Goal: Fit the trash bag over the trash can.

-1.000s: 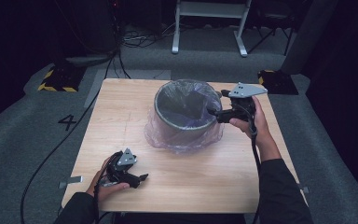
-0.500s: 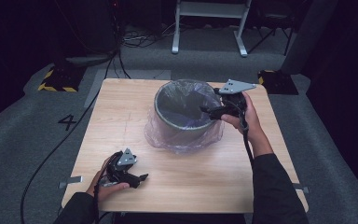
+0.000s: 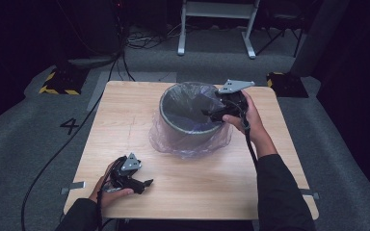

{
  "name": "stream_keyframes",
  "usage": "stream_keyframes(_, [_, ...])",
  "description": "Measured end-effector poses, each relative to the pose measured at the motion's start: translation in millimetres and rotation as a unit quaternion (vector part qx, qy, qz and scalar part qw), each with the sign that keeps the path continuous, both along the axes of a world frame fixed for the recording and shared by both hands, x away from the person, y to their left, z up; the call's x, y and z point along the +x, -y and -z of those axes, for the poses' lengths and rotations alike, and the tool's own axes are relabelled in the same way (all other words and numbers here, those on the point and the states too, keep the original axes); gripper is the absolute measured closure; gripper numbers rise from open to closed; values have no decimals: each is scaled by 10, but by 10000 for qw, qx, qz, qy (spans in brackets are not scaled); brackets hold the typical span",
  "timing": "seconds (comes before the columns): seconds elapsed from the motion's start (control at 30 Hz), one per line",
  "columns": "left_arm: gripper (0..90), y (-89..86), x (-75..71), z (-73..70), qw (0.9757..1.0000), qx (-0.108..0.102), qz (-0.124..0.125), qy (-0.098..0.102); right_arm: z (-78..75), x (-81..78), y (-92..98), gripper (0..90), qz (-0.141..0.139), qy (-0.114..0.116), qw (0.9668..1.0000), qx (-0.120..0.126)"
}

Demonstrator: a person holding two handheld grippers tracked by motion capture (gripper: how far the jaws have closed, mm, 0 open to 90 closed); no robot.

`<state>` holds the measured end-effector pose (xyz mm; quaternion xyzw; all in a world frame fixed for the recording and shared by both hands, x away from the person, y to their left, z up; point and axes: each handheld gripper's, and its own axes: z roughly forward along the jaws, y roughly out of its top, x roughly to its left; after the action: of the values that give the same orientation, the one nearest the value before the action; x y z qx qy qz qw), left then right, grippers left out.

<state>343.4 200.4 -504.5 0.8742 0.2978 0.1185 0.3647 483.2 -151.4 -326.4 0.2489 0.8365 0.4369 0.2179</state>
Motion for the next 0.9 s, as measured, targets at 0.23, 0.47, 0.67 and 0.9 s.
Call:
stream_keyframes(0.23, [114, -1, 1, -1, 10000, 7, 22, -2, -1, 6, -85, 165, -151, -92, 9998, -51])
stream_keyframes(0.47, [114, -3, 1, 0, 10000, 7, 55, -7, 13, 1, -197, 180, -318, -331, 9983, -353])
stream_keyframes(0.67, [114, -4, 2, 0, 10000, 6, 63, -9, 5, 38, -249, 170, -261, -555, 9958, -674])
stream_keyframes(0.9, [114, -4, 2, -1, 10000, 10, 64, -6, 33, 85, -338, 162, -202, -762, 9909, -1090])
